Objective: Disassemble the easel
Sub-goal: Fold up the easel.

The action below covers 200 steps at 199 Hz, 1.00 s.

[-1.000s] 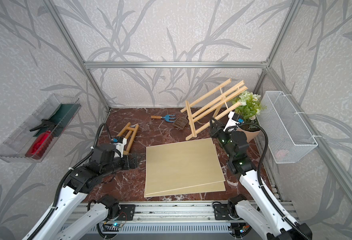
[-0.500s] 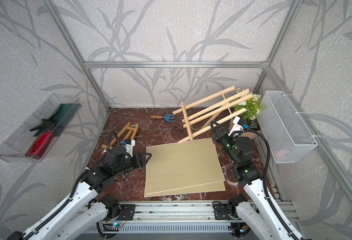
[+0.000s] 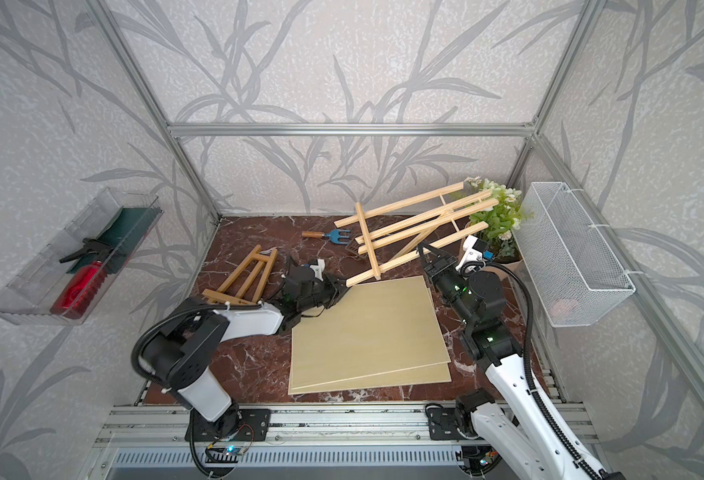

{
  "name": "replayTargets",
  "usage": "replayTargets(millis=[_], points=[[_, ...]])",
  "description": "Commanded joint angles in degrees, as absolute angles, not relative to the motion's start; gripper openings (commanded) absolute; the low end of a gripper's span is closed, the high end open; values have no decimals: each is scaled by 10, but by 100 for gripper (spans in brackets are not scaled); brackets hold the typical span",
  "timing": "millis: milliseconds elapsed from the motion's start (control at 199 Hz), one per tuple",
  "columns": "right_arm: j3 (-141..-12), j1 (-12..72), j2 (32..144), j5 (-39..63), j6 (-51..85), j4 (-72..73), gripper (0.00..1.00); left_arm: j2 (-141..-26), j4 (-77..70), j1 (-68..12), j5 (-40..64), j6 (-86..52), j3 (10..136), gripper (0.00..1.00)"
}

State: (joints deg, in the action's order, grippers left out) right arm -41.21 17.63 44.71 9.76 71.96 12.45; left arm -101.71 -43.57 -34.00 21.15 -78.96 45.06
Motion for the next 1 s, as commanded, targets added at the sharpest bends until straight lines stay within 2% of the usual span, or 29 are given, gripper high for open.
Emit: replayTargets(millis=[0,40,291,512,727,998], points=[[-440,178,437,105,737,184,0,-1080,-564,-347,246,-874,508,5],[-439,178,438,107,739,188,0,-1102,-567,-351,252,-884,529,0],[-439,178,444,113,745,196,0,-1193,-574,-379,280,-926,636,0],[-436,172,447,122,751,205,0,-1220,-622,-399,283,-960,645,0],[-415,160,448,127,757,217,0,-1213,-700,-403,289,-992,624,0],[-375,133,441,141,779,230,0,-1162,-714,-397,295,-983,601,0]])
